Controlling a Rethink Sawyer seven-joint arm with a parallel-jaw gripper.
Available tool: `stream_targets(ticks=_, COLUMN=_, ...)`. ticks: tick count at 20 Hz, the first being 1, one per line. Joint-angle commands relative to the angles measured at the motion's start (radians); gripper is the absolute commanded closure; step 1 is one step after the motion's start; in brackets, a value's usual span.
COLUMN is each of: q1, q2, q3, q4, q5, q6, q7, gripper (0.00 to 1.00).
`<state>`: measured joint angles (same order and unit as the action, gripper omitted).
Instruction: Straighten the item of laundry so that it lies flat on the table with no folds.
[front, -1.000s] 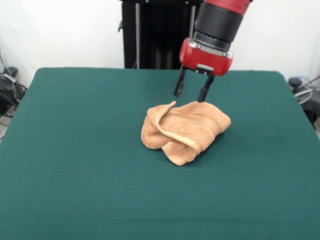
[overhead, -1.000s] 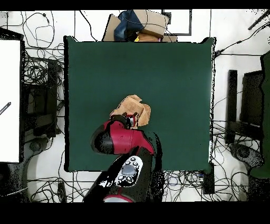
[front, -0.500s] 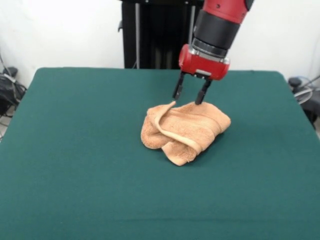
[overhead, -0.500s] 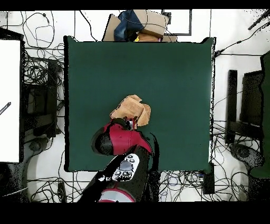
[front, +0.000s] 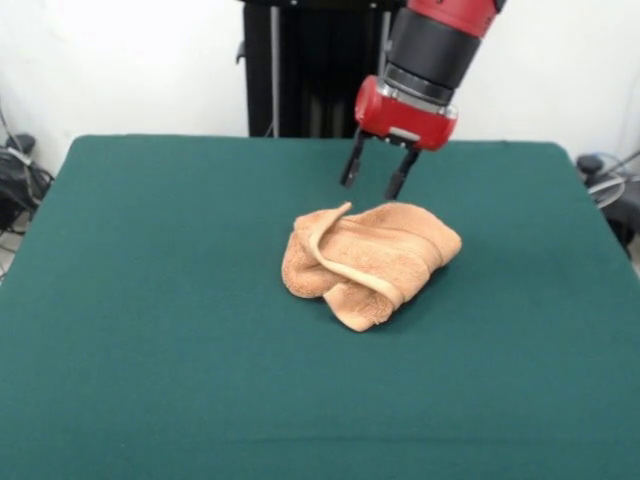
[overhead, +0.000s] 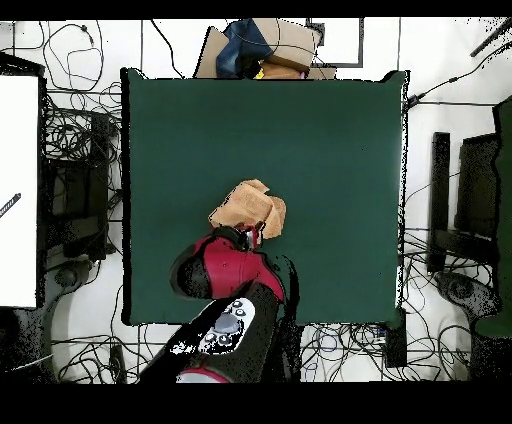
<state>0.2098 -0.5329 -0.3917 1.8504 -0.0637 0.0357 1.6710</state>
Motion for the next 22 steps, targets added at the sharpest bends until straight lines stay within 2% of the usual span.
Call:
stream_targets(ticks=1, q1=0.036, q2=0.029, q3=-0.052, q4=-0.017, q5=-0.015, q6=0.021, q7=0.139, gripper=0.0)
stream_targets(ticks=7, q1=0.04, q2=0.024, q3=-0.063, q4=-0.016, q5=-0.011, q6=0.014, q7=0.143, gripper=0.0)
stream_targets(ticks=18, q1=-0.008, q2=-0.003, q3=0.025, q4=0.015, q5=-0.024, q6=-0.057, q7=0.153, gripper=0.0)
stream_targets(ticks=22, q1=0.002, q2=0.005, q3=0.019, q4=0.015, q5=-0.023, q6=-0.05, q7=0.15, gripper=0.0)
